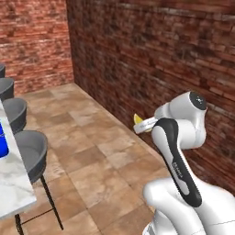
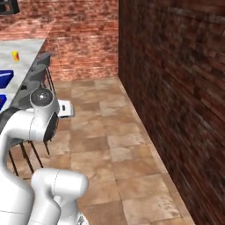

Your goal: Gather the lemon wedge and tomato from the fridge and place them on a tray on the dining counter. Then gather the fishs from the fridge and place them on the other tray.

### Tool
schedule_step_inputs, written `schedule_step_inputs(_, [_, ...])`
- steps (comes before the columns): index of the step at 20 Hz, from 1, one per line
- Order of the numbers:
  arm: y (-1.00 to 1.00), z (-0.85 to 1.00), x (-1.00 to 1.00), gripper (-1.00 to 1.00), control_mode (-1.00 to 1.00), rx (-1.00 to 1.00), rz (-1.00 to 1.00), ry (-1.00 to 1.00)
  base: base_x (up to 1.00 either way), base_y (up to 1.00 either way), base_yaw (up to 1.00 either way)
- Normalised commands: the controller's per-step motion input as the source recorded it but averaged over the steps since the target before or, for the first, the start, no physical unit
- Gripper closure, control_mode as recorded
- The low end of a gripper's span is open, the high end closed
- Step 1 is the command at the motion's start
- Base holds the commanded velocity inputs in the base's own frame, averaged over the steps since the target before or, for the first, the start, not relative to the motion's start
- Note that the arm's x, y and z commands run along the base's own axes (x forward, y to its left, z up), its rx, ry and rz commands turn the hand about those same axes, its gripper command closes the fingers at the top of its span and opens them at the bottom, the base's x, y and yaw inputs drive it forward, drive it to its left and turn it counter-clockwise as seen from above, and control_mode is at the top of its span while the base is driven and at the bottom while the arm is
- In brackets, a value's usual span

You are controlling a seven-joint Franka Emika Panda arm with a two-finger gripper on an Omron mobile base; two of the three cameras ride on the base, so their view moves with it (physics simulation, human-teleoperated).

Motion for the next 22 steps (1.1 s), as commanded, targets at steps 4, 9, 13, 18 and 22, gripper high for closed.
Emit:
schedule_step_inputs(4, [0.0,0.0,0.0,1.0,1.0,0.0,0.0,0.0,0.94,-0.43,0.24])
schedule_step_inputs(9, [0.0,0.0,0.0,1.0,1.0,0.0,0.0,0.0,1.0,-0.23,0.34])
schedule_step_inputs(13, [0.0,0.0,0.0,1.0,1.0,0.0,0.0,0.0,0.96,0.0,0.49])
schedule_step_inputs(18, [0.0,0.0,0.0,1.0,1.0,0.0,0.0,0.0,1.0,-0.02,0.6])
schedule_step_inputs(22, [0.0,0.0,0.0,1.0,1.0,0.0,0.0,0.0,0.99,-0.22,0.53])
